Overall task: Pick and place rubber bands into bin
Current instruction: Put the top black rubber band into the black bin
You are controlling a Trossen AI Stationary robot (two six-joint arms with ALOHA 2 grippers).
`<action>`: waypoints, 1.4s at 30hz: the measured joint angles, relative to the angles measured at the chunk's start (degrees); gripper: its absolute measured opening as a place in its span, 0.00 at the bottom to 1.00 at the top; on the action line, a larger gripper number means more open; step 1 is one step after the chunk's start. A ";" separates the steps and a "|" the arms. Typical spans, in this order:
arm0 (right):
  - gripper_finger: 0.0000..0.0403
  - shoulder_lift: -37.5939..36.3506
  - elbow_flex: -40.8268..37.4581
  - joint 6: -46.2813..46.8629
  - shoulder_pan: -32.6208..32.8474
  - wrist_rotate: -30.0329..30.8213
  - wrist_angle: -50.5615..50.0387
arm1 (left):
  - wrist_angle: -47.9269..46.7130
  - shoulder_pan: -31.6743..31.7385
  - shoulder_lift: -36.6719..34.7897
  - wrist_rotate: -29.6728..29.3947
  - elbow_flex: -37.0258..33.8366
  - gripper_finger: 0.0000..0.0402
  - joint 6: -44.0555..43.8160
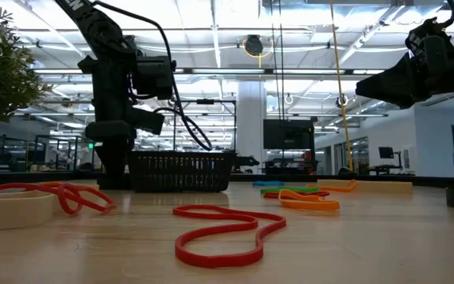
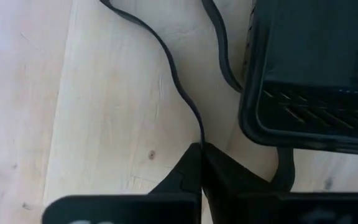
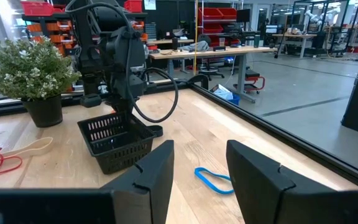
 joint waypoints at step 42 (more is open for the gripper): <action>0.35 0.44 0.00 0.15 0.00 0.20 0.00 | 22.95 -10.50 -23.37 7.08 0.06 0.03 5.20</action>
